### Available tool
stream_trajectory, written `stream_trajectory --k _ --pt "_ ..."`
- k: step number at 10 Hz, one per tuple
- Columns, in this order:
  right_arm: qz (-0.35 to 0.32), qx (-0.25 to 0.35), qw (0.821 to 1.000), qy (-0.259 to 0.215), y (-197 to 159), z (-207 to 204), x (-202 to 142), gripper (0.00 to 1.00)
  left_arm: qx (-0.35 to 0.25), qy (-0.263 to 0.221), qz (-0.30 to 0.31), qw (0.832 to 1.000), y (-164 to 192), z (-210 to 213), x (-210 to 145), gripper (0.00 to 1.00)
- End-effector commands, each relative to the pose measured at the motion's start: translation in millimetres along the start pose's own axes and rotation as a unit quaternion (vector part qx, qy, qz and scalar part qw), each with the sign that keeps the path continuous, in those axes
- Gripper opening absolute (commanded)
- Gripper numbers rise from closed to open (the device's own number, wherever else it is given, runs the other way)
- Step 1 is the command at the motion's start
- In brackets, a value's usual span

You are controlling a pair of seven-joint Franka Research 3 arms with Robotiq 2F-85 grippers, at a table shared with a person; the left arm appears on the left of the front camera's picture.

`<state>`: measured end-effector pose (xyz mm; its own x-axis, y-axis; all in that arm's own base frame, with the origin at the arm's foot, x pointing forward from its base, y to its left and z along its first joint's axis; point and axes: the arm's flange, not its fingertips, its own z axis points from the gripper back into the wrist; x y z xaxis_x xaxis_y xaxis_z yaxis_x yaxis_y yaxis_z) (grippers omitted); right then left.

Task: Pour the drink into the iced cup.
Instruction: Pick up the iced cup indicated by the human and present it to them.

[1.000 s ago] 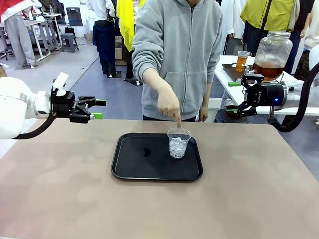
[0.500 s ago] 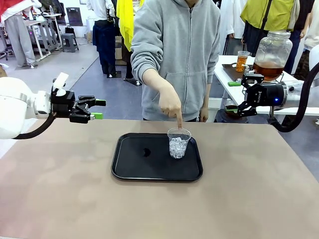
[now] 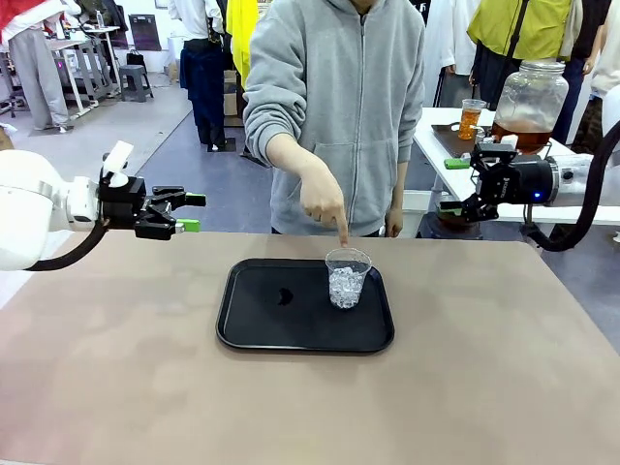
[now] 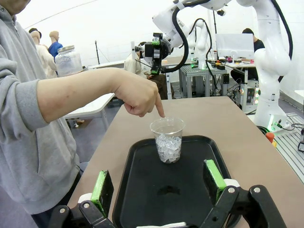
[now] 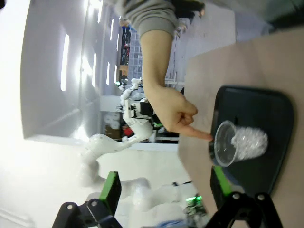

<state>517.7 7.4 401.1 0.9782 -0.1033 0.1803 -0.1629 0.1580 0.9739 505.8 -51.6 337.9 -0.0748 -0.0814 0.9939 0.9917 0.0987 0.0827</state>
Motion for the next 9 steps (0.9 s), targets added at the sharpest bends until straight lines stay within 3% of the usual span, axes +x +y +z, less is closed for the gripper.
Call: stream_trajectory --k 1,4,5,6,9 --pt "0.147 -0.024 0.988 -0.027 2.3 -8.1 -1.1 1.0 -0.002 0.004 -0.002 1.0 -0.4 -0.3 1.1 1.0" --pt "0.263 -0.033 0.964 -0.013 8.1 -13.6 5.0 1.0 -0.002 0.004 -0.002 1.0 -0.4 -0.3 1.1 1.0" --pt "0.269 -0.026 0.963 0.001 9.7 -13.7 6.3 1.0 -0.002 0.004 -0.002 1.0 -0.4 -0.3 1.1 1.0" --pt "0.228 -0.02 0.973 0.012 15.9 -11.9 1.8 1.0 -0.002 0.004 -0.002 1.0 -0.4 -0.3 1.1 1.0" --pt "0.252 -0.026 0.967 -0.002 10.0 -10.2 4.7 1.0 -0.002 0.004 -0.002 1.0 -0.4 -0.3 1.1 1.0"
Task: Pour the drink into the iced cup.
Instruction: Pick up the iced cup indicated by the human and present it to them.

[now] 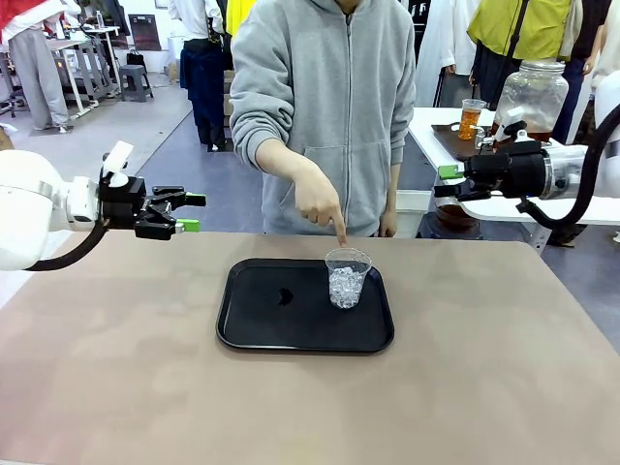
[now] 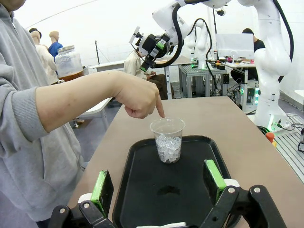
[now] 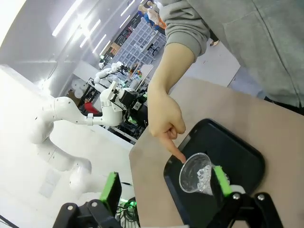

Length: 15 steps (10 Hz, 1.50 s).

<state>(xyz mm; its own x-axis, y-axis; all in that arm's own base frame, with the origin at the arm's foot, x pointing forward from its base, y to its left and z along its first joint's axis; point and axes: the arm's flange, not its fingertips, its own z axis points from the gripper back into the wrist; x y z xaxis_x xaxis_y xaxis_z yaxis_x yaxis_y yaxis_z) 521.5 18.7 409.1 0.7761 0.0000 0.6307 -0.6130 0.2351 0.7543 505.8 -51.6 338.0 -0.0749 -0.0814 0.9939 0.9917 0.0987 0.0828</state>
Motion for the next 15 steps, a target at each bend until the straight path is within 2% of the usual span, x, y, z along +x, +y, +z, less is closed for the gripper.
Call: stream_trajectory --k 1,2,4,7,10,12,13,15 --pt "0.0 0.0 1.0 0.0 0.3 -0.4 0.1 1.0 -0.002 0.004 -0.002 1.0 -0.4 -0.3 1.0 1.0" --pt "0.09 0.015 0.996 0.0 -2.0 -2.3 1.6 1.0 -0.002 0.004 -0.002 1.0 -0.4 -0.3 1.0 1.0" --pt "0.243 0.024 0.97 0.012 -12.6 -3.4 -2.4 1.0 -0.002 0.004 -0.002 1.0 -0.4 -0.3 1.0 1.0" --pt "0.369 0.021 0.928 0.043 -33.0 -6.3 -6.7 1.0 -0.002 0.004 -0.002 1.0 -0.4 -0.3 1.0 1.0" --pt "0.413 0.027 0.91 0.03 -63.9 -22.3 -10.8 1.0 -0.002 0.004 -0.002 1.0 -0.4 -0.3 1.0 1.0" --pt "0.399 0.041 0.916 0.019 -75.9 -31.7 -11.7 1.0 -0.002 0.004 -0.002 1.0 -0.4 -0.3 1.0 1.0" --pt "0.4 0.026 0.915 0.037 -63.6 -19.0 -18.8 1.0 -0.002 0.004 -0.002 1.0 -0.4 -0.3 1.0 1.0" --pt "0.4 0.026 0.915 0.037 -63.6 -19.0 -18.8 1.0 -0.002 0.004 -0.002 1.0 -0.4 -0.3 1.0 1.0"
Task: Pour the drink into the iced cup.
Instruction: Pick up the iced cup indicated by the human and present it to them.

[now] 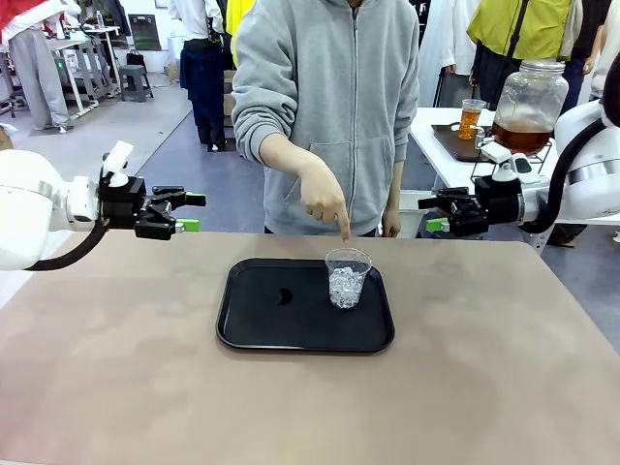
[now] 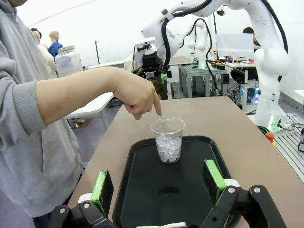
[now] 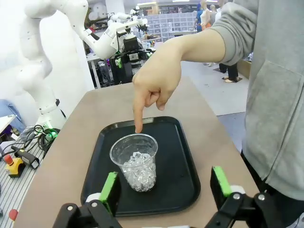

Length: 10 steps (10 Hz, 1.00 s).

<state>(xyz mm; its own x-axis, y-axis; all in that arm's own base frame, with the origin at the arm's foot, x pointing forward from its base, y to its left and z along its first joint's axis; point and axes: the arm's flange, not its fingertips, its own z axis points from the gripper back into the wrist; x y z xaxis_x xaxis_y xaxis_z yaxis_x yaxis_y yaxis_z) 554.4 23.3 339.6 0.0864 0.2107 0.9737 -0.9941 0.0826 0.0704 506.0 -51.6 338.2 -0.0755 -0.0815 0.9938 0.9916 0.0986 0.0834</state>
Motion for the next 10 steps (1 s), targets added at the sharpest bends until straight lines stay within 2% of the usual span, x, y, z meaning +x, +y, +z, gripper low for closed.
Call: stream_trajectory --k 1,5,8,10 --pt "0.002 -0.001 1.0 0.004 5.9 2.8 5.4 1.0 -0.002 0.004 -0.001 1.0 -0.7 -0.3 0.9 1.0" --pt "0.024 0.004 1.0 -0.019 4.2 -21.3 -18.8 1.0 -0.002 0.004 -0.001 1.0 -0.7 -0.3 0.9 1.0" --pt "0.051 0.002 0.999 -0.017 3.2 -45.0 -42.9 1.0 -0.002 0.004 -0.001 1.0 -0.7 -0.3 0.9 1.0" --pt "0.031 0.023 0.999 -0.027 2.0 -56.3 -56.5 1.0 -0.002 0.004 -0.001 1.0 -0.7 -0.3 0.9 1.0"
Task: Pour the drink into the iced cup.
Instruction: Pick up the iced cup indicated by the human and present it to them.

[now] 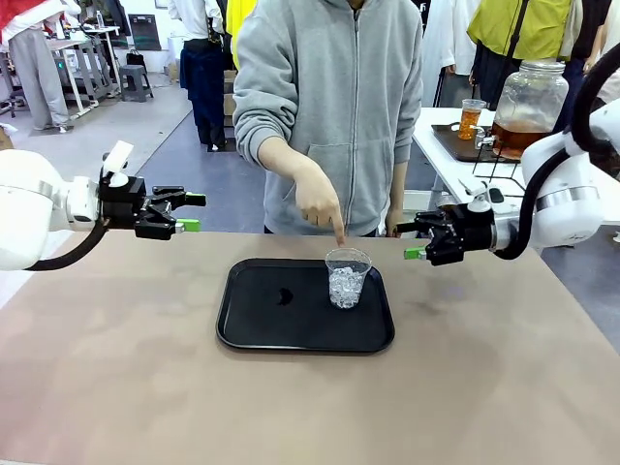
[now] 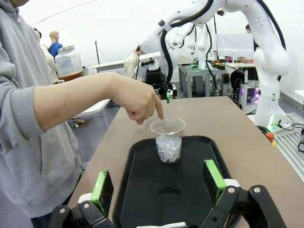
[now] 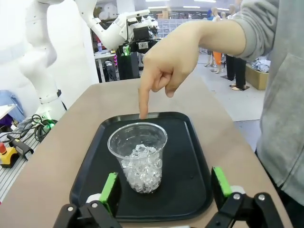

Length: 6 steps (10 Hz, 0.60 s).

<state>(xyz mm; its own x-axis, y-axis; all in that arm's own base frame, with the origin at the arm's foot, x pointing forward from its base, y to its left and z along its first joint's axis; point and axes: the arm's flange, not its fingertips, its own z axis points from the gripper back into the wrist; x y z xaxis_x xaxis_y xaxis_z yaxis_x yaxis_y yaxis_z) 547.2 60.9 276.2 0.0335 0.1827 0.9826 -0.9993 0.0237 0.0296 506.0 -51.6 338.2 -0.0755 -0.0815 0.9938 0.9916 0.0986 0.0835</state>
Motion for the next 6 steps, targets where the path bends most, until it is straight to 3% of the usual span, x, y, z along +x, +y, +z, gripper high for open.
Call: stream_trajectory --k 1,6 --pt "-0.007 0.004 1.0 -0.013 -3.0 -11.0 -7.1 1.0 -0.002 0.004 -0.001 1.0 -0.7 -0.3 0.9 1.0" --pt "-0.024 0.032 0.999 -0.012 -11.2 -42.3 -32.9 1.0 -0.002 0.004 -0.001 1.0 -0.7 -0.3 0.9 1.0"
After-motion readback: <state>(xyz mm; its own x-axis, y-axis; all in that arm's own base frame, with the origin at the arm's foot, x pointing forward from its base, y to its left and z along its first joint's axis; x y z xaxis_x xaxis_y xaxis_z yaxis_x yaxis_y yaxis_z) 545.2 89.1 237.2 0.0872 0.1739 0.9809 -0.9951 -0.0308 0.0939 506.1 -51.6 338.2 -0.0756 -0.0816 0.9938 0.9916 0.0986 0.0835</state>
